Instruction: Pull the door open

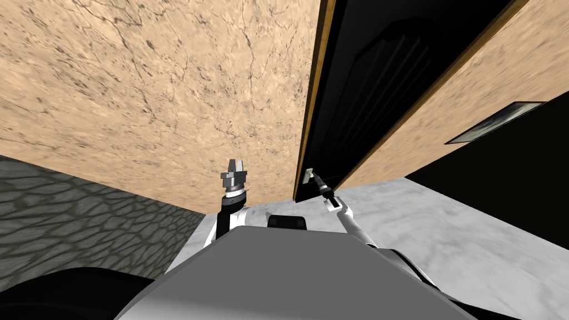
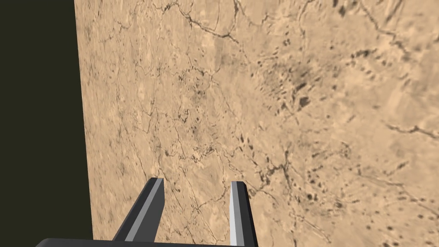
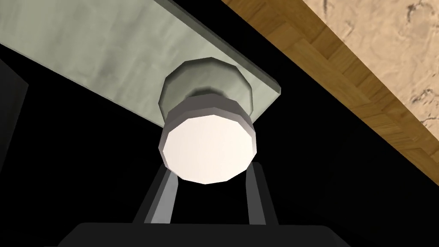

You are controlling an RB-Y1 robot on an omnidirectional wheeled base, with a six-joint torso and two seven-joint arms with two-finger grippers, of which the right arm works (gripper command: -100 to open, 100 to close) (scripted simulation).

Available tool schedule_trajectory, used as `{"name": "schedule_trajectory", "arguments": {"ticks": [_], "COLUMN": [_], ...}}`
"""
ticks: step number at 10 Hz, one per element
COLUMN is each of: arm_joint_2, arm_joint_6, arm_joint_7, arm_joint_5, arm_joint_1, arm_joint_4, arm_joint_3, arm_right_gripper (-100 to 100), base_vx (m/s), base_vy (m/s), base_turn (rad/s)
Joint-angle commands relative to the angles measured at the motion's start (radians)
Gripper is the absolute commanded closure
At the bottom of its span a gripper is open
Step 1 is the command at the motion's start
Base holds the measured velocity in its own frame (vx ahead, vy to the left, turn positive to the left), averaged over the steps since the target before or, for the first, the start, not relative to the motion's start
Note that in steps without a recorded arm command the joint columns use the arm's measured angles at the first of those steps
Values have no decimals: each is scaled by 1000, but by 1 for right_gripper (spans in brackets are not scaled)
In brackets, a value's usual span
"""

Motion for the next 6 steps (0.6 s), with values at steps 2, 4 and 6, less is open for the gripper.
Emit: {"name": "schedule_trajectory", "arguments": {"ticks": [2,4,6], "arm_joint_2": [4,4,4], "arm_joint_6": [0,5,15], "arm_joint_7": [-79,-117,-179], "arm_joint_5": [-80,-118,-185], "arm_joint_1": [-29,-36,-50], "arm_joint_4": [18,24,36], "arm_joint_3": [23,32,50], "arm_right_gripper": [100,100,100], "base_vx": [-79,-77,-73], "base_vy": [-69,-74,-50], "base_turn": [133,115,102]}}
